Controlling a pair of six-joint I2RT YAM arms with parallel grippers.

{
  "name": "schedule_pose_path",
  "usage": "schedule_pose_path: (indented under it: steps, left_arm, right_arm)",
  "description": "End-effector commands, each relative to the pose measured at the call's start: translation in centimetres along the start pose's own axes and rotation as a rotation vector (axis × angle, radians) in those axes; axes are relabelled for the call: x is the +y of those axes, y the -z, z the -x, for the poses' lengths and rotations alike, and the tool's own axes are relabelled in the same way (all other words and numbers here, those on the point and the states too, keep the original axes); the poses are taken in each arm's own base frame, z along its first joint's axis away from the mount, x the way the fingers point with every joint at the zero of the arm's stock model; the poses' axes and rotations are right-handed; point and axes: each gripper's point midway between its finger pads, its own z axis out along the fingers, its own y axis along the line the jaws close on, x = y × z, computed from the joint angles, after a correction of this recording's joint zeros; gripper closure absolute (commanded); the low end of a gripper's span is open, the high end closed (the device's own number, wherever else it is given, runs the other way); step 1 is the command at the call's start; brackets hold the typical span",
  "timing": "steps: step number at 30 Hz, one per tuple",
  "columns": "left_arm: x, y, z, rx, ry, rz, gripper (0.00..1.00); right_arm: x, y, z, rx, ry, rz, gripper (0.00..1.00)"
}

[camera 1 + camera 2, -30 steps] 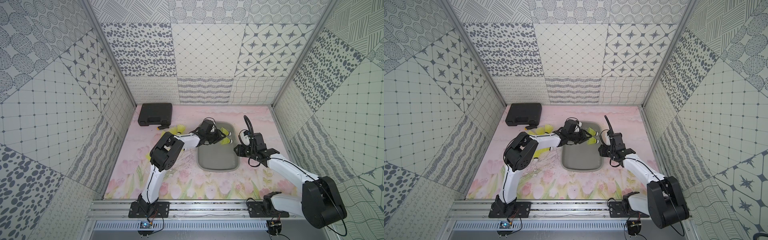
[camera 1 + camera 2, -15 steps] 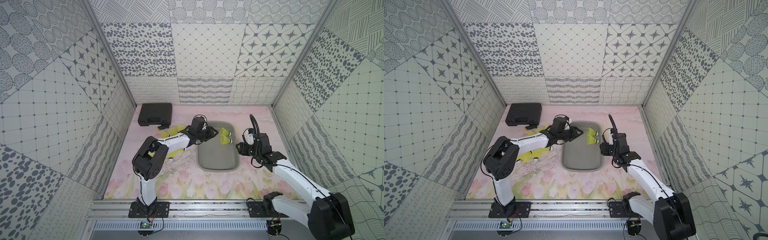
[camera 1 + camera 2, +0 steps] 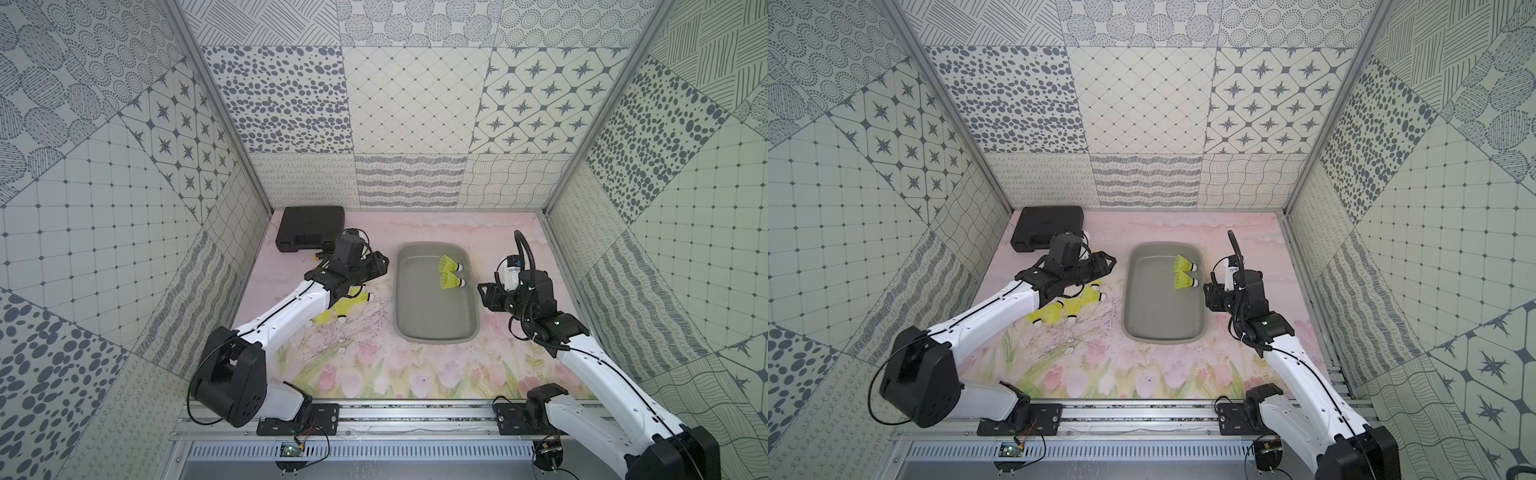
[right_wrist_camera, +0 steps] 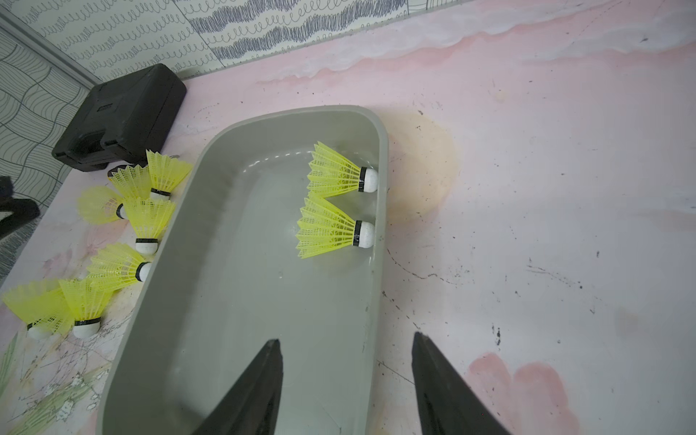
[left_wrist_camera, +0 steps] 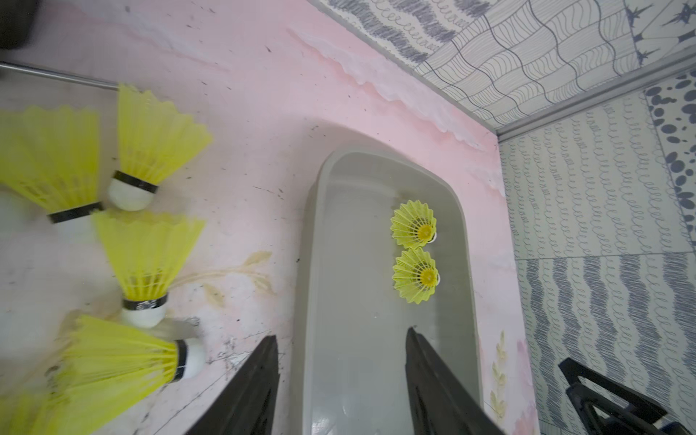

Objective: Put the shuttlecocks into the storage box
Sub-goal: Pick up the shuttlecock at the center of the board.

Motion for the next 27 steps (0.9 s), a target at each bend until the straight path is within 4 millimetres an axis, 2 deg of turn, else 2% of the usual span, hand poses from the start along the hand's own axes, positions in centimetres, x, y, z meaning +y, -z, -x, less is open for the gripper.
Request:
schedule_pose_path:
  steps: [1,5,12,17,27]
  left_arm:
    - [6.2,3.2,-0.8,0.019,-0.098,0.247,0.41]
    - [8.1,4.0,-0.8,0.034,-0.096,0.290,0.39]
    - [10.2,3.7,-1.7,0.120,-0.114,0.337,0.39]
    - [10.7,2.6,-2.0,0.163,-0.134,0.334,0.41]
    - [11.2,-0.4,-2.8,0.268,-0.137,0.314,0.49]
  right_arm:
    - [-0.1,0.4,0.7,-0.031,0.008,-0.007,0.41]
    - [-0.2,0.5,0.7,-0.030,0.005,-0.012,0.41]
    - [-0.2,0.7,0.7,-0.037,0.001,-0.011,0.41]
    - [-0.2,0.8,0.6,-0.038,-0.003,-0.010,0.41]
    - [-0.3,1.0,0.6,-0.035,-0.003,-0.019,0.41]
